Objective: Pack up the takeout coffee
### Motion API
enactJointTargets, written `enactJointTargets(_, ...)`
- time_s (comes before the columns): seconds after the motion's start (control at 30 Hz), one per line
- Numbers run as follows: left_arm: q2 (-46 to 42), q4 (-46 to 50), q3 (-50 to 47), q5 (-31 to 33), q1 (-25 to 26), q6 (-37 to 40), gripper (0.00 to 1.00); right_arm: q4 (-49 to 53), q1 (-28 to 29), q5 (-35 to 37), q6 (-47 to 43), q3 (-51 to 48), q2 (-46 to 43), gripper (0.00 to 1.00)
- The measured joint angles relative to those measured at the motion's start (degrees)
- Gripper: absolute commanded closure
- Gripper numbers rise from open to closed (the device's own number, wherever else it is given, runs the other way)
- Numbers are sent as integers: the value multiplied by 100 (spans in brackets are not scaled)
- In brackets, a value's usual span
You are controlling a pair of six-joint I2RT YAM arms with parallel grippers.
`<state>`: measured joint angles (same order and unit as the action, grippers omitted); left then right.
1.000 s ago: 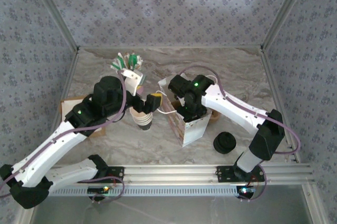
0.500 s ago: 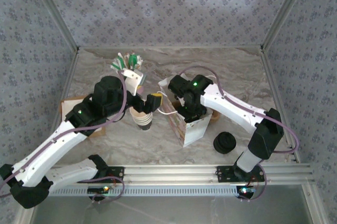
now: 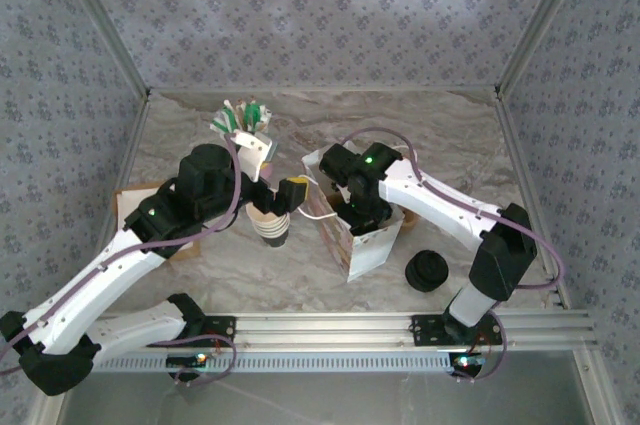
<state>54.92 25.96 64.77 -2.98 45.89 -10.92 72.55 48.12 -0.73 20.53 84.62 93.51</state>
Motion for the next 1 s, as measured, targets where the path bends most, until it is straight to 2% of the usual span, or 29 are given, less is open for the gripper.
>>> enactJointTargets(1.0,76,-2,33,-17,0,46,0,111,-46,-92,-63,127,232,36)
